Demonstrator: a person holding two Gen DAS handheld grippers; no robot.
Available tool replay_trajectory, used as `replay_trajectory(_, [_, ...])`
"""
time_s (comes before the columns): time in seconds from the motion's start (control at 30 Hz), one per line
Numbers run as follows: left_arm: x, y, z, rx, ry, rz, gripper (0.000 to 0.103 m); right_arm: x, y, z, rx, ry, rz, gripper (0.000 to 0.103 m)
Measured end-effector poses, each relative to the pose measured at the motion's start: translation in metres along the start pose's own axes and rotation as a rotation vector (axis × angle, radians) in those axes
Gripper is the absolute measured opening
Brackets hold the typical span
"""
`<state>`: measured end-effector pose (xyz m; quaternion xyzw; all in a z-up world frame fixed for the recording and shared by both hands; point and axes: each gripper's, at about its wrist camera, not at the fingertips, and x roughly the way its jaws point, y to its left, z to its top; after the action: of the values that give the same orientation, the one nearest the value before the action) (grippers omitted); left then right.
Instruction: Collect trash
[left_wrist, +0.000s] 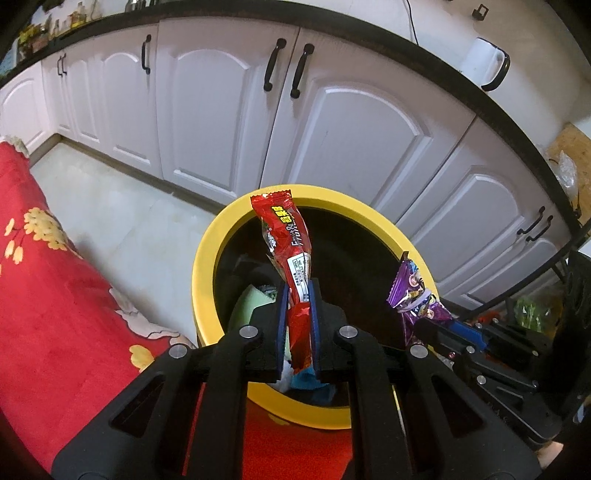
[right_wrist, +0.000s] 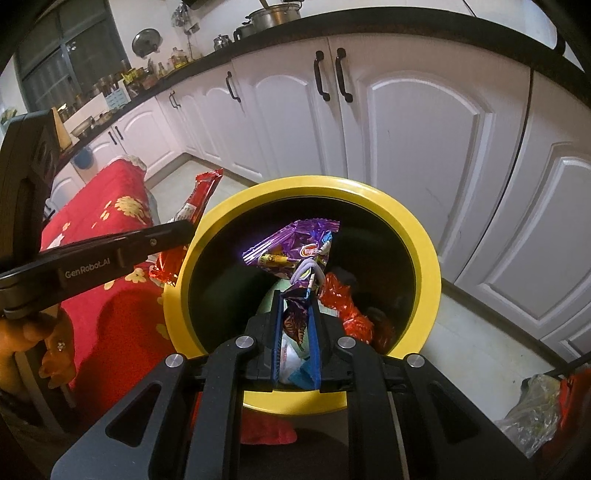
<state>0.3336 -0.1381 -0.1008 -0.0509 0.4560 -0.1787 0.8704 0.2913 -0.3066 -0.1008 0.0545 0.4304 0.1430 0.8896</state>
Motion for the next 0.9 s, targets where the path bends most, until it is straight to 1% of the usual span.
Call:
replay_trajectory(0.07, [0.002,0.001,0.0,-0.007,0.01,0.001,0.01,0.001,-0.001,0.002,-0.003,-0.001,-0.007,0.015])
replay_trajectory(0.1, [0.003,0.003,0.0,-0.011,0.014,0.004,0.015,0.002,-0.002,0.003,-0.001,-0.003,-0.012,0.022])
replay_trajectory(0.13, [0.004,0.003,0.0,-0.014,0.018,0.008,0.025,0.001,-0.004,0.003,0.009,-0.006,-0.018,0.034])
replay_trajectory(0.17, [0.004,0.004,-0.001,-0.021,0.022,0.014,0.032,0.0,-0.005,0.002,0.018,-0.012,-0.022,0.038])
replay_trajectory(0.2, [0.003,0.006,-0.001,-0.026,0.023,0.022,0.044,-0.002,-0.007,0.002,0.027,-0.018,-0.024,0.039])
replay_trajectory(0.27, [-0.001,0.007,-0.002,-0.026,0.02,0.035,0.049,-0.006,-0.011,0.001,0.037,-0.024,-0.034,0.041])
replay_trajectory(0.33, [-0.007,0.009,-0.004,-0.025,0.013,0.055,0.067,-0.012,-0.014,0.0,0.053,-0.038,-0.039,0.047])
replay_trajectory(0.4, [-0.016,0.01,-0.004,-0.023,0.001,0.066,0.073,-0.018,-0.015,0.001,0.058,-0.048,-0.043,0.052])
replay_trajectory(0.43, [-0.021,0.011,-0.005,-0.022,-0.008,0.072,0.081,-0.023,-0.013,0.001,0.054,-0.057,-0.05,0.055])
replay_trajectory(0.47, [-0.026,0.013,-0.005,-0.023,-0.015,0.079,0.085,-0.026,-0.013,0.001,0.05,-0.062,-0.053,0.057])
replay_trajectory(0.5, [-0.034,0.014,-0.006,-0.028,-0.027,0.085,0.09,-0.03,-0.012,0.002,0.047,-0.07,-0.057,0.062])
replay_trajectory(0.53, [-0.038,0.015,-0.006,-0.03,-0.034,0.087,0.092,-0.034,-0.01,0.001,0.045,-0.078,-0.06,0.067])
replay_trajectory(0.6, [-0.049,0.015,-0.008,-0.033,-0.056,0.1,0.092,-0.043,-0.005,0.001,0.033,-0.096,-0.071,0.071])
replay_trajectory(0.63, [-0.056,0.015,-0.009,-0.032,-0.069,0.107,0.092,-0.049,-0.001,0.001,0.025,-0.106,-0.078,0.075])
replay_trajectory(0.77, [-0.082,0.015,-0.015,-0.038,-0.116,0.131,0.092,-0.066,0.008,-0.001,0.015,-0.14,-0.099,0.083])
replay_trajectory(0.83, [-0.095,0.014,-0.019,-0.037,-0.137,0.135,0.092,-0.079,0.011,-0.002,0.028,-0.171,-0.103,0.089])
replay_trajectory(0.9, [-0.109,0.011,-0.026,-0.026,-0.161,0.148,0.092,-0.09,0.014,-0.003,0.04,-0.195,-0.093,0.091])
